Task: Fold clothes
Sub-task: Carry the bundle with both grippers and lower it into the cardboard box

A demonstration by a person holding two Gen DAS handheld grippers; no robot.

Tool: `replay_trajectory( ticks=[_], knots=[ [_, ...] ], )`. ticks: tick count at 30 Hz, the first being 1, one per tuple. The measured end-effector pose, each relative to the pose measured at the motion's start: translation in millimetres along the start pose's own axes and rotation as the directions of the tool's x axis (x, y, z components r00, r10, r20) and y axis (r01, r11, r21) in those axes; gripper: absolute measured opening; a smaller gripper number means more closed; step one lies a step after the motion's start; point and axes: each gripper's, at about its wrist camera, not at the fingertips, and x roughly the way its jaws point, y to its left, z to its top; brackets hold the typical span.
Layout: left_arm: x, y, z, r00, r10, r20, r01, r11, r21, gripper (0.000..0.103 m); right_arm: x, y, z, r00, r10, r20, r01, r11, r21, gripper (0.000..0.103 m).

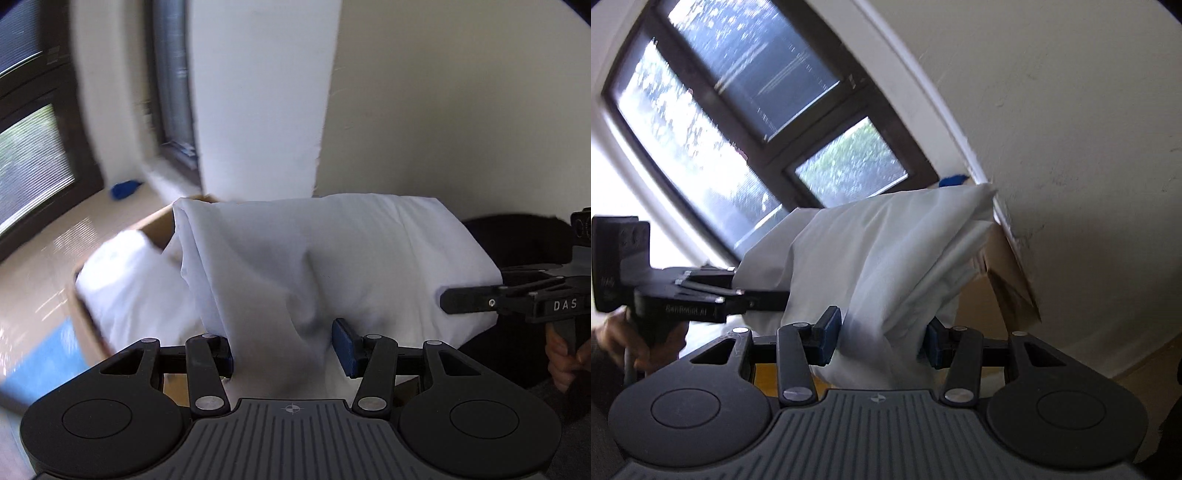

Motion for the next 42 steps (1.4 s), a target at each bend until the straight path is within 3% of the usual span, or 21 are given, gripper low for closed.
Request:
replay_trajectory(
  ticks=[3,6,13,18,21,26,29,38,42],
  knots=[
    [8.9,12.9,39.3,0.997,-0.043,-0.058,0.048,0.994,0.102,0.052,10.9,-4.3,12.0,0.999,-0.001,0.041,0.0,0.999,0.034,0.053],
    [6.2,17.5,69.9,0.993,-0.071,-0.097,0.092,0.968,0.232,0.052,26.1,2.4,16.4,0.997,-0.015,0.082,0.008,0.996,0.084,0.053],
    [25.1,44.1,138.4,0.972,-0.153,-0.178,0.221,0.852,0.475,0.052,79.2,27.0,24.0,0.979,-0.089,0.181,0.047,0.973,0.226,0.054],
    [59.1,80.6,156.9,0.941,-0.228,-0.25,0.333,0.758,0.561,0.052,132.2,36.9,33.3,0.968,-0.168,0.185,0.109,0.95,0.293,0.054],
    [88.7,103.6,154.1,0.919,-0.275,-0.281,0.39,0.734,0.556,0.052,165.8,35.1,37.8,0.959,-0.232,0.163,0.168,0.929,0.331,0.054],
    [143.0,147.1,146.7,0.882,-0.344,-0.321,0.466,0.73,0.499,0.052,228.5,29.5,44.3,0.939,-0.325,0.112,0.261,0.886,0.384,0.054],
    [182.6,179.7,157.3,0.863,-0.383,-0.331,0.5,0.747,0.439,0.052,267.3,23.8,47.3,0.922,-0.377,0.089,0.315,0.863,0.394,0.054],
    [256.8,213.0,147.3,0.833,-0.437,-0.339,0.538,0.784,0.312,0.052,347.7,-9.0,56.3,0.884,-0.467,-0.03,0.445,0.821,0.357,0.054],
    [267.7,226.6,135.8,0.813,-0.471,-0.343,0.559,0.797,0.231,0.054,373.0,-17.8,53.4,0.882,-0.463,-0.088,0.464,0.822,0.329,0.055]
  ],
)
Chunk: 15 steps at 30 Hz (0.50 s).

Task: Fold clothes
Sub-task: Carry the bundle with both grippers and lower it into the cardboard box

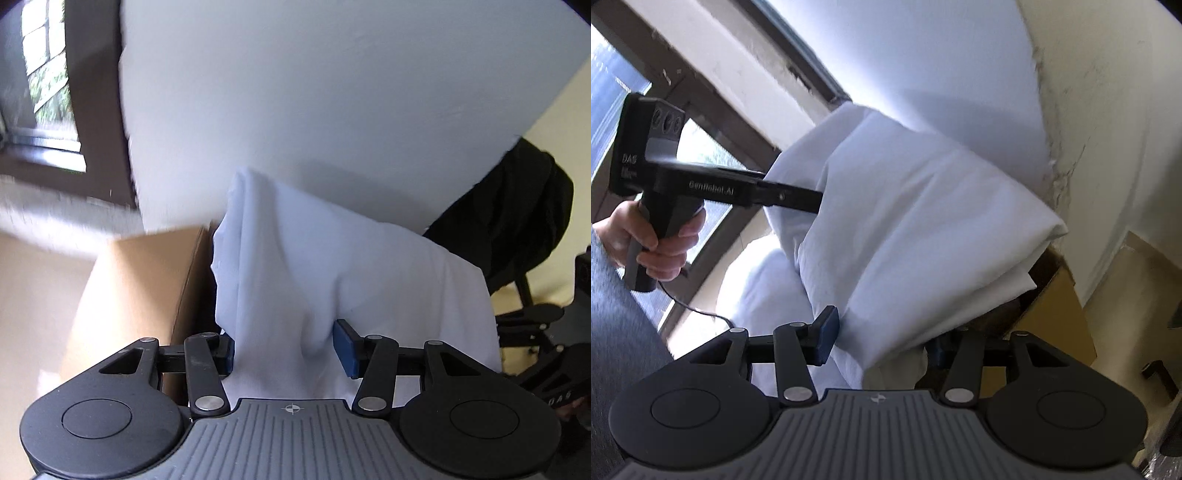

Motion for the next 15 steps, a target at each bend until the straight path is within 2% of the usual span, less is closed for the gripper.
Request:
replay_trajectory(
  ticks=[6,9,11,15],
  knots=[
    [-6.5,15.1,-11.1,1.0,-0.005,0.027,0.007,0.996,-0.084,0.061,16.1,8.3,3.3,0.999,0.001,-0.044,-0.003,0.999,-0.053,0.065],
    [-19.1,12.3,-10.7,0.998,0.034,0.044,-0.029,0.994,-0.101,0.061,-2.1,-5.6,6.4,0.998,0.0,-0.059,-0.005,0.997,-0.075,0.066],
    [-31.2,5.9,-10.7,0.996,0.066,0.054,-0.061,0.994,-0.094,0.06,-26.5,-22.8,-4.2,0.998,-0.009,-0.063,0.003,0.995,-0.102,0.066],
    [-49.3,1.3,-12.3,0.992,0.085,0.095,-0.074,0.991,-0.114,0.059,-53.9,-31.8,-3.8,0.999,-0.038,-0.038,0.033,0.991,-0.132,0.066]
  ],
)
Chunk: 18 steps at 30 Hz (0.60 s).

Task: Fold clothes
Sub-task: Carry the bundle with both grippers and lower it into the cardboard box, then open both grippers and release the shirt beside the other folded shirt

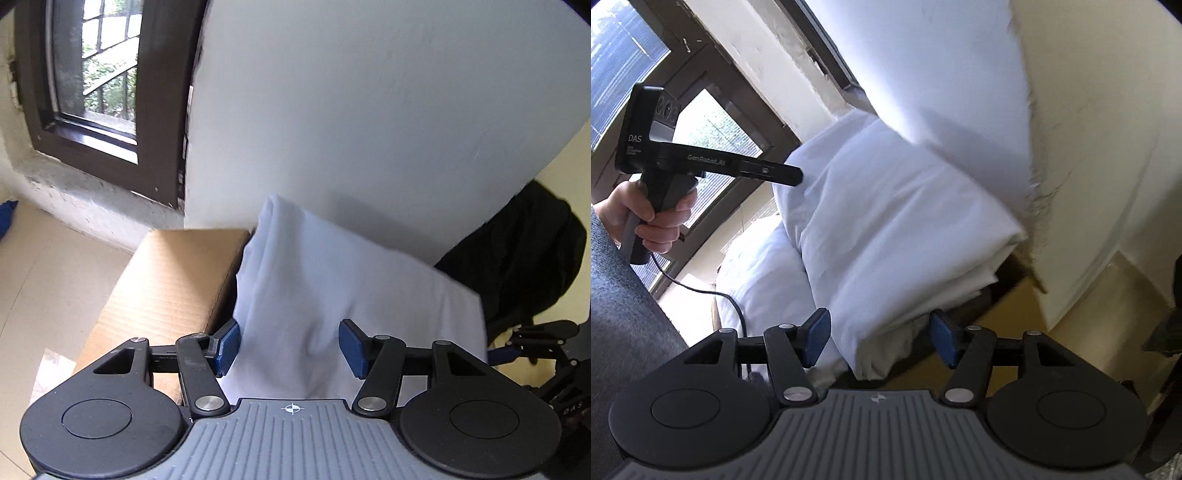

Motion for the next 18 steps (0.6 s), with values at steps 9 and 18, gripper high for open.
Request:
replay_trajectory(
  ticks=[9,18],
  knots=[
    [-7.8,-10.4,6.6,0.985,0.073,0.154,-0.071,0.997,-0.018,0.028,-35.6,21.2,21.4,0.985,-0.117,0.124,0.145,0.958,-0.249,0.059],
    [34.8,-17.5,7.6,0.994,0.077,0.075,-0.081,0.996,0.045,0.028,7.9,20.2,35.3,0.984,-0.159,0.085,0.179,0.927,-0.33,0.057]
  ],
)
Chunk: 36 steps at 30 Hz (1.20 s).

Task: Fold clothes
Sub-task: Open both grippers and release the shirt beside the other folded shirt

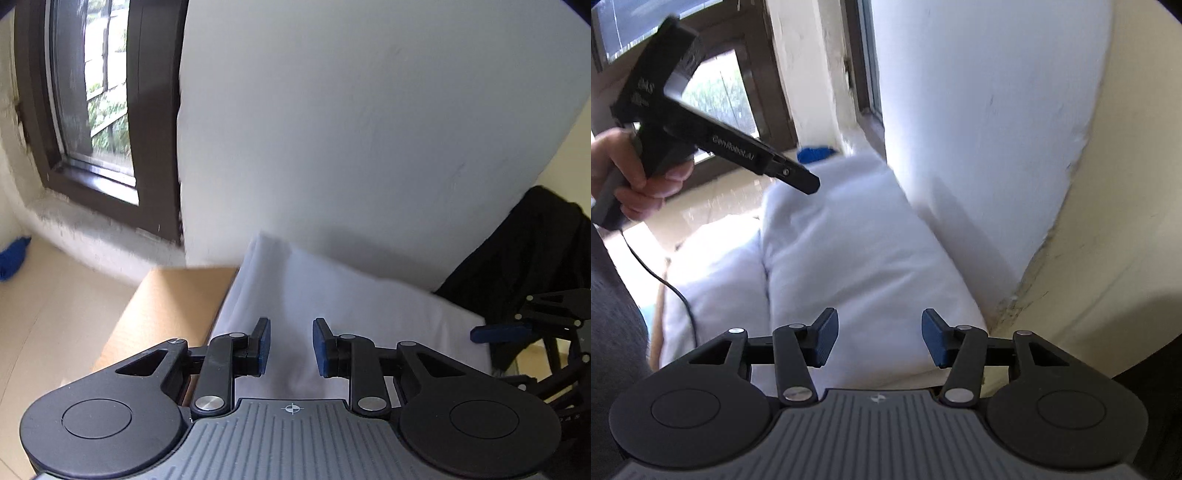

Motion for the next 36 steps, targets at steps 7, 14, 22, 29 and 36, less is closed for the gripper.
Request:
replay_trajectory(
  ticks=[7,14,22,29,36],
  knots=[
    [19.3,18.2,-10.8,0.998,0.045,-0.043,-0.047,0.997,-0.054,0.025,26.1,-3.2,-12.6,1.0,0.005,-0.03,-0.005,1.0,0.006,0.058],
    [0.3,7.0,-1.6,0.995,0.083,-0.055,-0.086,0.994,-0.065,0.041,12.9,-6.0,-9.2,0.999,0.043,-0.032,-0.044,0.999,-0.02,0.067],
    [-68.4,-43.7,21.5,0.983,0.179,0.04,-0.175,0.981,-0.083,0.08,-19.6,-26.6,-1.9,0.991,0.129,-0.02,-0.13,0.99,-0.059,0.078],
    [-134.9,-108.8,32.6,0.93,0.353,0.101,-0.333,0.927,-0.175,0.1,-54.5,-46.5,8.2,0.971,0.24,0.012,-0.236,0.96,-0.151,0.093],
    [-176.4,-193.6,22.4,0.846,0.514,0.142,-0.454,0.833,-0.316,0.103,-94.0,-62.5,7.7,0.933,0.359,0.015,-0.34,0.895,-0.287,0.102]
  ],
)
